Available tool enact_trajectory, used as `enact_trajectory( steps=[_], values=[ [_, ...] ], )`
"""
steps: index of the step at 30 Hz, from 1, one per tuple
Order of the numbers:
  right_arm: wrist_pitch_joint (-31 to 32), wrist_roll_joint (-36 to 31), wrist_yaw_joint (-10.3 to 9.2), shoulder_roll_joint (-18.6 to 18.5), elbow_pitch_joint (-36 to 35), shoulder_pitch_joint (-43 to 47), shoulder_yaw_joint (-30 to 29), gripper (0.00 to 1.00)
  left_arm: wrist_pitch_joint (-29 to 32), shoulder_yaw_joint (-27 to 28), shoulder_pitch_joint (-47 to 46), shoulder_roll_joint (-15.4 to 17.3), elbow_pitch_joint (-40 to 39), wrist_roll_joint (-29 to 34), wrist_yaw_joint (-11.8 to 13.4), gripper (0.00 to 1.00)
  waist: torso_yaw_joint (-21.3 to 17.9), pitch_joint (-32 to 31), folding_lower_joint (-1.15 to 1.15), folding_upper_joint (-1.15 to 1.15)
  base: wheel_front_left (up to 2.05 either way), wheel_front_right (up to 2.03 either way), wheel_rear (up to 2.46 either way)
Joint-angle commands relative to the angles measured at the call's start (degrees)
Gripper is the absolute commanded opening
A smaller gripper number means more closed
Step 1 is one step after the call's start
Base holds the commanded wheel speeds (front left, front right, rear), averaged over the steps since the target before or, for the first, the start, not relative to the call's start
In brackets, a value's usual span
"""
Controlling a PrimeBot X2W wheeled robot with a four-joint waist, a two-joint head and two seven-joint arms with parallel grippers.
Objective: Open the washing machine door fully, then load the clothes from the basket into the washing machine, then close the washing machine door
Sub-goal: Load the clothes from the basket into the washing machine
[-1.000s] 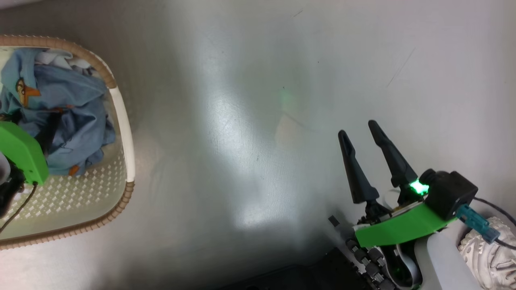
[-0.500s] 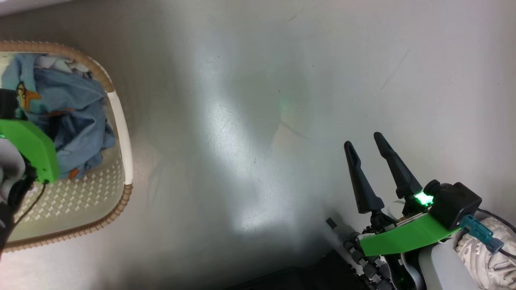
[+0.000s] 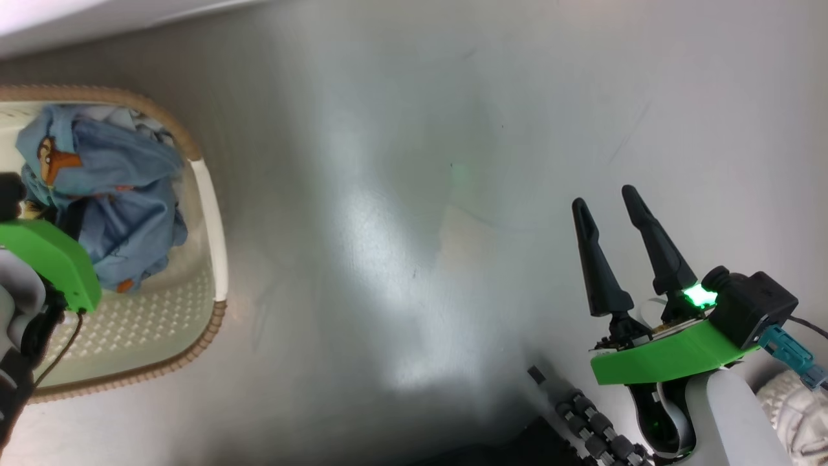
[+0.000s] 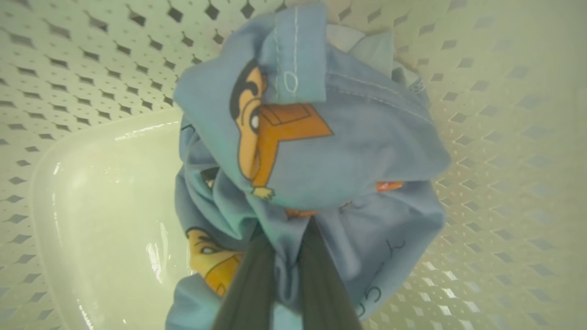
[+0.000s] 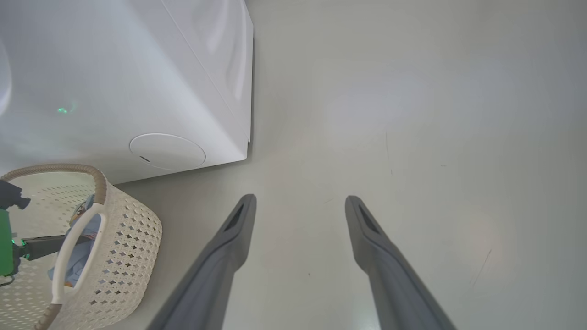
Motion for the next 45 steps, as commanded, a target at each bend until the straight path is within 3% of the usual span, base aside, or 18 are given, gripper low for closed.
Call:
enact_trajectory(
  steps=[1, 6, 19, 26, 36, 45],
  values=[
    [-0.6, 0.2, 0.09, -0.1, -0.7, 1.6, 0.9, 1.0, -0.7, 1.6, 1.8, 2.3, -0.1, -0.2, -0.1, 0.0, 0.9, -1.7, 0.0, 0.0, 0.0, 0.0, 0.0],
    [-0.6, -0.7, 0.09, -0.1, 0.3, 0.5, 0.2, 1.0, -1.5, 5.2, 3.6, 1.8, -1.8, 0.4, -0.1, 0.0, 2.8, -5.4, 0.0, 0.0, 0.0, 0.0, 0.0],
    [-0.6, -2.3, 0.09, -0.1, 3.7, -0.8, -1.8, 1.0, -1.6, 26.6, 18.5, -0.3, -14.5, 13.9, 1.3, 0.0, 6.5, -15.7, 0.0, 0.0, 0.0, 0.0, 0.0],
    [-0.6, -3.0, 0.09, -0.1, 5.5, 0.0, -2.4, 1.0, -1.6, 38.9, 27.7, -3.5, -21.7, 21.1, 1.8, 0.0, 8.3, -22.0, 0.0, 0.0, 0.0, 0.0, 0.0],
    [-0.6, -4.4, 0.09, -0.1, 7.3, 1.8, -3.9, 1.0, -1.6, 52.2, 37.0, -8.4, -32.7, 30.6, 1.1, 0.0, 10.7, -29.4, 0.0, 0.0, 0.0, 0.0, 0.0],
    [-0.6, -5.6, 0.09, -0.1, 8.4, 2.7, -4.9, 1.0, -1.6, 60.4, 42.8, -13.4, -41.1, 36.1, 1.0, 0.0, 12.6, -34.6, 0.0, 0.0, 0.0, 0.0, 0.0]
  ],
)
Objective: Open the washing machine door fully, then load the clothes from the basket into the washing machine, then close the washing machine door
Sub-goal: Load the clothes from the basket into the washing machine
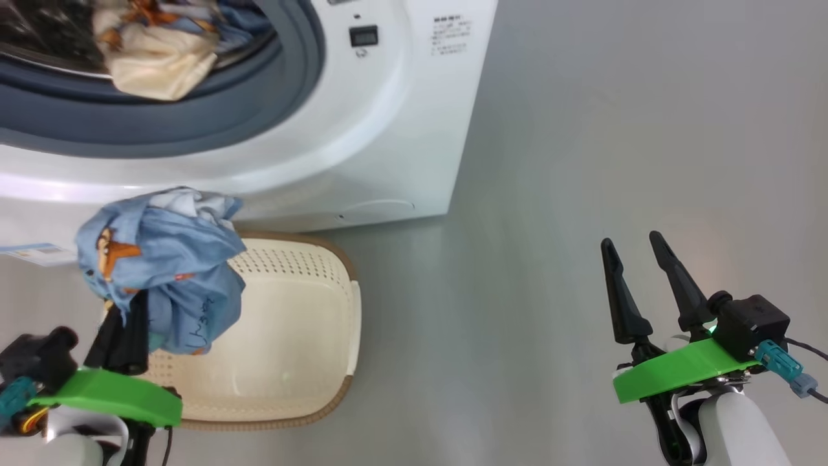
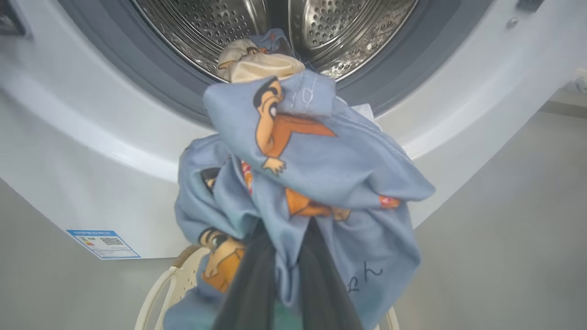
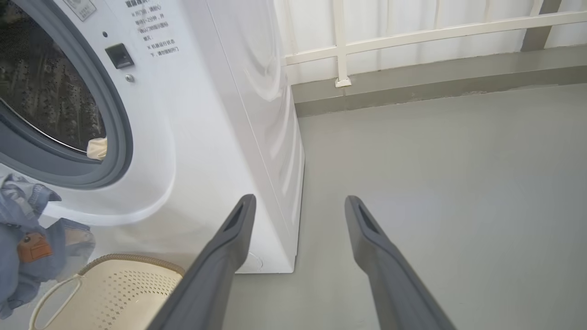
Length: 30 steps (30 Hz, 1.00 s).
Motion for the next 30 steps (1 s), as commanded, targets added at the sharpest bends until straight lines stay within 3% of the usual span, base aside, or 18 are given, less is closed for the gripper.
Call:
enact_trajectory(
  steps=[1, 13, 30],
  values=[
    [-0.3, -0.6, 0.09, 0.1, -1.0, 1.3, 1.1, 1.0, -0.4, 3.1, 0.8, 1.3, -2.3, 0.9, -0.1, 0.0, 1.8, -3.0, 0.0, 0.0, 0.0, 0.0, 0.0],
    [-0.3, -1.1, 0.09, 0.1, -0.1, 3.8, 1.1, 1.0, -0.4, 10.3, 8.4, -2.6, -13.4, 7.0, -0.7, 0.0, 2.5, -11.6, 0.0, 0.0, 0.0, 0.0, 0.0],
    [-0.3, -0.9, 0.09, 0.1, 0.4, 7.6, 1.3, 1.0, -0.4, 13.7, 15.9, -6.7, -18.2, 11.2, -0.8, 0.0, 2.3, -18.6, 0.0, 0.0, 0.0, 0.0, 0.0]
  ],
)
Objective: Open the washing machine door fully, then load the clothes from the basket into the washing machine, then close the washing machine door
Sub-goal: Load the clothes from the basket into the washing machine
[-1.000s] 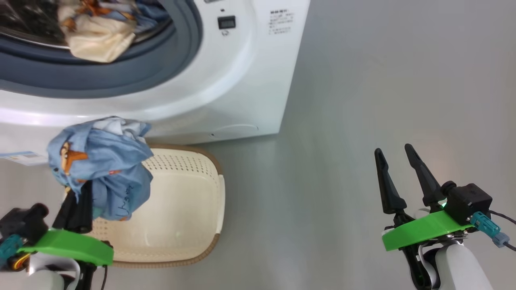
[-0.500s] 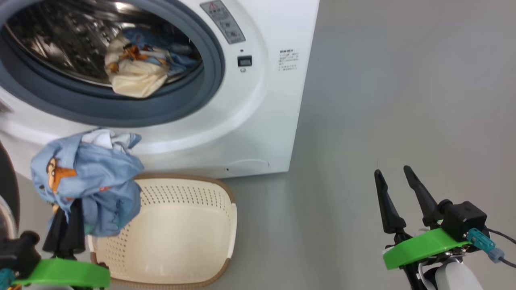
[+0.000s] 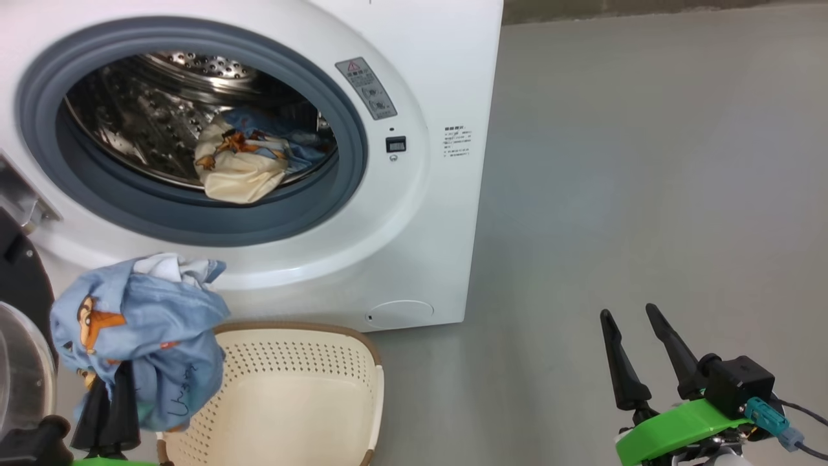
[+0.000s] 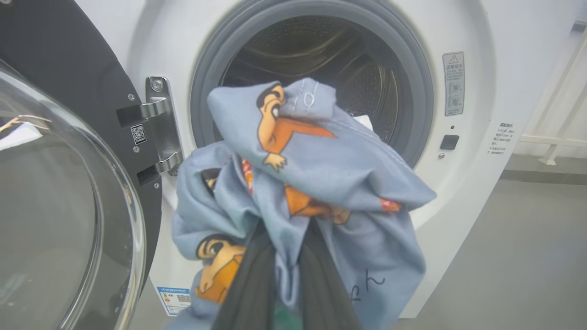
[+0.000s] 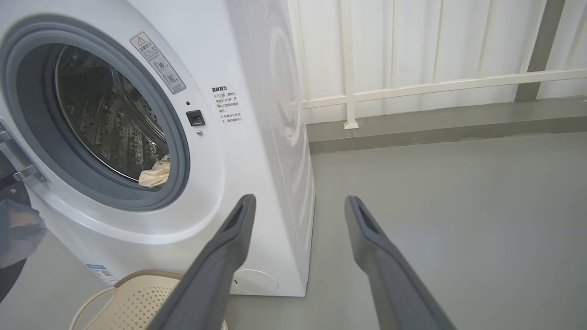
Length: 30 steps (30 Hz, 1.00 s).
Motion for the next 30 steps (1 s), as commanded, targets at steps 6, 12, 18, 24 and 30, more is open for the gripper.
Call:
enact_trajectory(
  steps=[6, 12, 18, 24, 30],
  values=[
    [-0.3, -0.3, 0.09, 0.0, -1.6, -0.3, 1.8, 1.0, -0.4, 3.2, -0.1, 0.0, -2.5, 0.9, -0.3, 0.0, 0.0, -0.4, 0.0, 0.0, 0.0, 0.0, 0.0],
    [-0.3, -0.2, 0.09, 0.0, -1.5, -0.4, 2.2, 1.0, -0.4, 3.6, 0.1, -0.5, -2.7, 1.1, -0.4, 0.0, -0.2, -0.4, 0.0, 0.0, 0.0, 0.0, 0.0],
    [-0.3, -0.2, 0.09, 0.0, -1.7, -0.5, 2.3, 1.0, -0.4, 3.8, 0.1, -0.6, -2.7, 1.1, -0.4, 0.0, -0.4, 0.2, 0.0, 0.0, 0.0, 0.0, 0.0],
    [-0.3, 0.0, 0.09, 0.0, -1.9, -0.6, 2.2, 1.0, -0.4, 3.7, -0.1, -0.7, -2.3, 0.8, -0.5, 0.0, -0.4, 1.1, 0.0, 0.0, 0.0, 0.0, 0.0],
    [-0.3, 0.0, 0.09, 0.0, -2.2, -0.7, 2.2, 1.0, -0.4, 3.8, -0.8, -0.9, -1.9, -0.1, -0.5, 0.0, -0.3, 2.7, 0.0, 0.0, 0.0, 0.0, 0.0]
  ],
)
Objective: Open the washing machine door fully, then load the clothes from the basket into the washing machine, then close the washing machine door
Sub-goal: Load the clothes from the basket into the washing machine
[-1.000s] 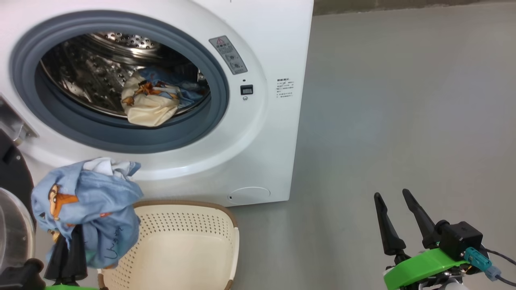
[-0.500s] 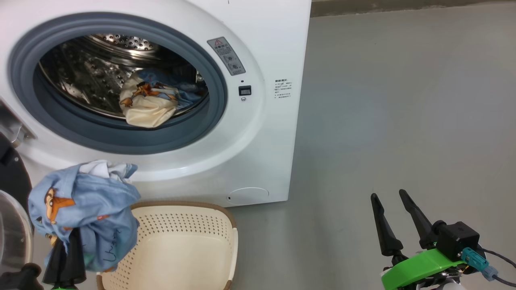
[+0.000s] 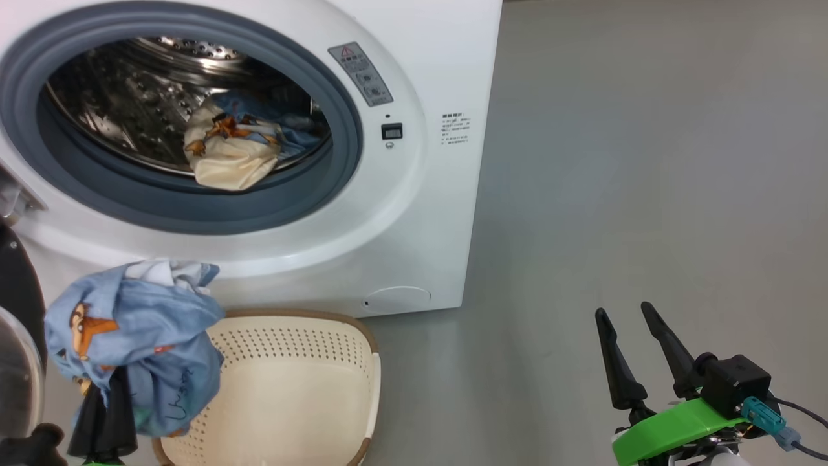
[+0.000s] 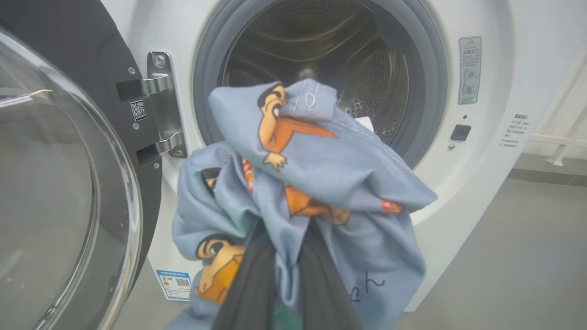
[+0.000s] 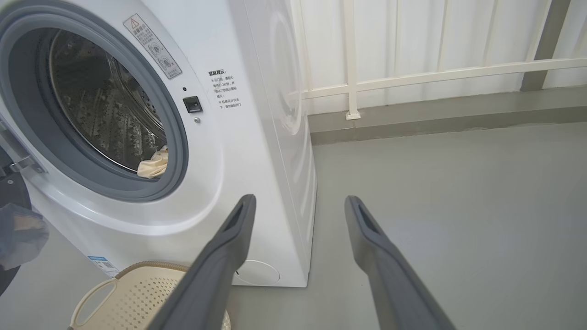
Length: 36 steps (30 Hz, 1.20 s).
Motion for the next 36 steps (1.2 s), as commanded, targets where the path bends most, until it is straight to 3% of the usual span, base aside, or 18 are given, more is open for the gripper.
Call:
enact_trajectory(
  steps=[1, 12, 27, 36],
  values=[
    [-0.3, 0.0, 0.09, 0.0, -1.6, -1.0, 1.6, 1.0, -0.4, 2.5, -2.0, 0.8, -1.1, -0.6, -0.1, 0.0, -0.1, 1.0, 0.0, 0.0, 0.0, 0.0, 0.0],
    [-0.3, 0.4, 0.09, 0.0, -2.5, -2.5, 2.1, 1.0, -0.4, 0.4, -8.6, 3.5, 0.4, -3.9, -0.1, 0.0, -1.3, 7.2, 0.0, 0.0, 0.0, 0.0, 0.0],
    [-0.3, 1.6, 0.09, 0.0, -4.2, -5.1, 3.9, 1.0, -0.4, 0.1, -19.5, 6.8, 2.9, -6.7, -0.1, 0.0, -6.3, 16.1, 0.0, 0.0, 0.0, 0.0, 0.0],
    [-0.3, 2.6, 0.09, 0.0, -5.2, -6.6, 6.0, 1.0, -0.4, -1.2, -29.5, 12.7, 6.1, -7.1, -0.1, 0.0, -8.6, 21.4, 0.0, 0.0, 0.0, 0.0, 0.0]
  ],
)
